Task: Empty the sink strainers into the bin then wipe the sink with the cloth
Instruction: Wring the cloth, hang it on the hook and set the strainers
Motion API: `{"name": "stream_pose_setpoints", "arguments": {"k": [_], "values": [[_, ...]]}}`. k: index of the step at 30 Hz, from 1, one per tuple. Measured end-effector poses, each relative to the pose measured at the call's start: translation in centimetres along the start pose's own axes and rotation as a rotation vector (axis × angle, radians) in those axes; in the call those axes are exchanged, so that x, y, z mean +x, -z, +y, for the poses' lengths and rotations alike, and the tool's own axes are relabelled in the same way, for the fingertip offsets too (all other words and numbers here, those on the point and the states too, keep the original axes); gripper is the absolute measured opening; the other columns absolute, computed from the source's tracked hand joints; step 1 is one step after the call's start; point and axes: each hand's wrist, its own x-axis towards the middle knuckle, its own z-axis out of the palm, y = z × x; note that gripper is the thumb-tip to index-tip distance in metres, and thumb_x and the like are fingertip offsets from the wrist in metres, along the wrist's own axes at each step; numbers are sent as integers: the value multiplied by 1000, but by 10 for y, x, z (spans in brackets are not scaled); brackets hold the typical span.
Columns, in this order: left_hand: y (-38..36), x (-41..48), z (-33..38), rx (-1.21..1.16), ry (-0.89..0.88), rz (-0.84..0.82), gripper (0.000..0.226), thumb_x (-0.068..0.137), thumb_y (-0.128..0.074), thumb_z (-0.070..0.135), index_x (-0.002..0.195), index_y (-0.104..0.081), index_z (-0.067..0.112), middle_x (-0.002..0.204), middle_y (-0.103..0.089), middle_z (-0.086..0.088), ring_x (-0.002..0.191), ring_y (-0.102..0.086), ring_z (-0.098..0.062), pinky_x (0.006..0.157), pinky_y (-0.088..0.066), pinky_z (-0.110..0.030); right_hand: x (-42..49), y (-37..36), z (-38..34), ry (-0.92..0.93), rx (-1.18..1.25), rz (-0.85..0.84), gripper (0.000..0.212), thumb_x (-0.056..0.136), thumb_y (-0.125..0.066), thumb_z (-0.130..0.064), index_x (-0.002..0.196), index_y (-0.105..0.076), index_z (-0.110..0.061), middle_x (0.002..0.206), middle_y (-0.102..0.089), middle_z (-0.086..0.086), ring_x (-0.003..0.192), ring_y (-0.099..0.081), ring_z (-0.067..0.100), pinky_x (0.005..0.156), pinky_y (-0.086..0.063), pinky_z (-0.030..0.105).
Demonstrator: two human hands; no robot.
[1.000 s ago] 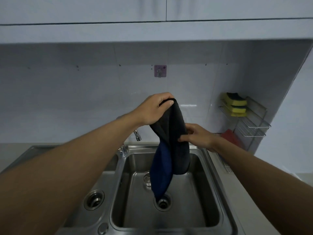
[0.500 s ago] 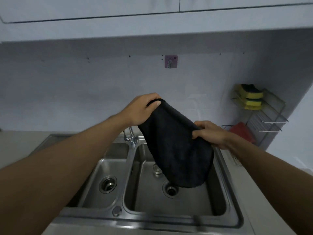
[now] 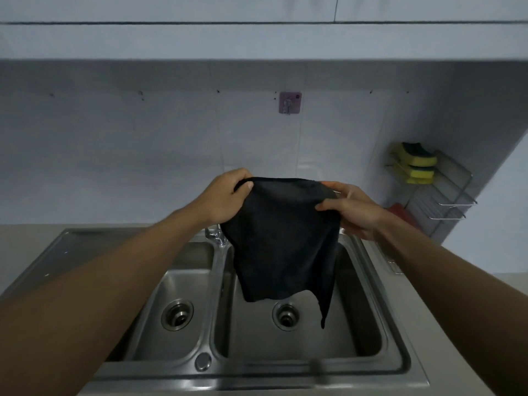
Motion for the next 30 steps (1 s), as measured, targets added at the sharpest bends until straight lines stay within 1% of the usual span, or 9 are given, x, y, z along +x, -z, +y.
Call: {"name": "stream_pose_setpoints", "arguments": {"k": [6, 8, 10, 12, 15, 18, 21, 27, 30], "values": [[-3, 16, 1, -371, 140, 37, 15, 100, -56, 15, 104, -69, 8, 95, -70, -7, 87, -62, -15, 84, -49, -31, 9, -59, -24, -30, -339, -118, 32, 76, -86, -12, 106, -75, -6, 101, -77, 12, 93, -75, 25, 75, -61, 29], [-8, 20, 10, -501, 158, 50, 15, 98, -60, 15, 109, -70, 12, 94, -73, -5, 82, -66, -10, 77, -52, -23, 14, -71, -29, 13, -543, -46, 20, 76, -87, -14, 91, -77, -6, 85, -77, 7, 77, -75, 19, 68, -58, 26], [-4, 22, 7, -606, 172, 56, 17, 97, -63, 15, 112, -69, 11, 91, -74, 0, 78, -68, -5, 72, -52, -17, 21, -83, -32, 67, -600, 80, 10, 80, -82, -12, 78, -74, -7, 71, -72, 3, 67, -69, 14, 64, -55, 26], [0, 22, -3, -659, 180, 63, 21, 96, -65, 17, 116, -66, 11, 99, -75, 1, 87, -71, -7, 77, -54, -18, 25, -89, -36, 89, -530, 180, 9, 85, -77, -13, 78, -74, -8, 73, -73, 4, 71, -71, 16, 66, -56, 28], [0, 15, -20, -616, 175, 7, 26, 93, -68, 16, 118, -64, 11, 110, -74, -3, 100, -71, -14, 88, -57, -27, 26, -93, -44, 115, -367, 184, 5, 88, -73, -12, 85, -76, -10, 81, -77, 7, 78, -75, 20, 66, -58, 28], [-5, 9, -37, -568, 165, -67, 15, 90, -71, 9, 105, -68, 9, 103, -74, -11, 96, -70, -21, 89, -57, -33, 25, -96, -53, 189, -325, 184, 7, 85, -77, -9, 91, -75, -10, 87, -77, 8, 82, -75, 21, 70, -61, 30], [-5, 8, -53, -510, 165, -89, 8, 90, -73, 13, 96, -72, 7, 95, -74, -10, 89, -68, -19, 87, -55, -37, 25, -89, -61, 255, -267, 281, 11, 80, -79, -3, 85, -73, -12, 81, -75, 8, 76, -74, 22, 69, -59, 31], [5, 18, -62, -443, 109, 43, 8, 95, -65, 22, 98, -72, 19, 96, -74, -3, 95, -70, -21, 88, -53, -35, 21, -70, -60, 276, -259, 223, 15, 78, -84, -8, 91, -80, -13, 94, -77, 10, 88, -75, 26, 74, -60, 29], [12, 26, -57, -511, 109, 104, 10, 95, -66, 21, 95, -75, 21, 93, -75, 2, 94, -70, -19, 89, -54, -33, 18, -60, -63, 277, -319, 216, 19, 77, -86, -16, 96, -80, -16, 97, -78, 8, 91, -75, 24, 75, -60, 27]]}}
